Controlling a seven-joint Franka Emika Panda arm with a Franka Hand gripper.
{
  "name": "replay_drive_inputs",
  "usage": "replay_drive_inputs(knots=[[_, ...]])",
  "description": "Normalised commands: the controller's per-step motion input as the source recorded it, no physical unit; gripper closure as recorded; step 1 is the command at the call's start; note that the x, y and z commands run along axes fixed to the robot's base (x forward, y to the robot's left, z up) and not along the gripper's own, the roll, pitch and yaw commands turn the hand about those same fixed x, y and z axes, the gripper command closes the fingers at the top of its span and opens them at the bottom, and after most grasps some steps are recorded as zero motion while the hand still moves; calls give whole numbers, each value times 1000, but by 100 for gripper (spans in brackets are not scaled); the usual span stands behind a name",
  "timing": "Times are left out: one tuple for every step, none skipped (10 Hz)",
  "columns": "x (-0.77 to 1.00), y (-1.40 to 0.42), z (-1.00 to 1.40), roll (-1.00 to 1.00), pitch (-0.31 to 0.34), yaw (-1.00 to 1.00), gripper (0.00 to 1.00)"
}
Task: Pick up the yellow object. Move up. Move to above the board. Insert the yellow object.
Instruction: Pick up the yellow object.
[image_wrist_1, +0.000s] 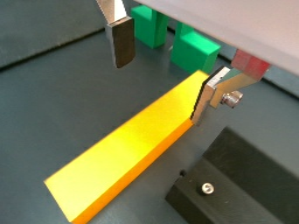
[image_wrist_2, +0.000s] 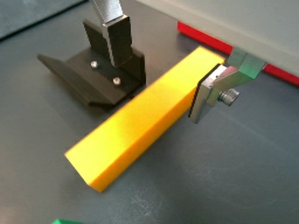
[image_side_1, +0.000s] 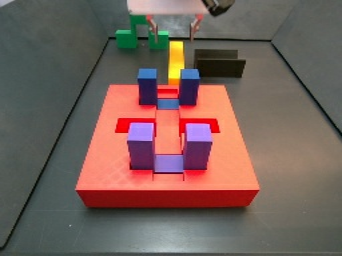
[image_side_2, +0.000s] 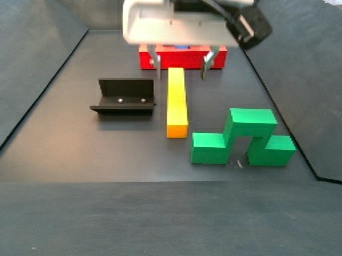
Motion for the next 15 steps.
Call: replay_drive_inputs(knots=[[0,-6,-480,-127,-197,-6,0],[17,0,-446,-146,-190,0,0],[171,-57,-409,-123,-160,0,0],[69,-106,-349,-114,-169,0,0],[0,-174,-206,-67,-96,0,0],[3,-91,-246,-80,-83,-11,0],[0,11,-274,-67,-84,-114,0],[0,203,-151,-9,-20,-137,0],[0,91,-217,-37,-39,-69,0],[0,40,-203,-63,-64,-43,0],[0,0,-203,-79,-66,0,0],[0,0,-220,-76,-76,0,0],[0,0,-66,-33,-19,0,0],[0,0,0,0,0,0,0],[0,0,0,0,0,0,100]])
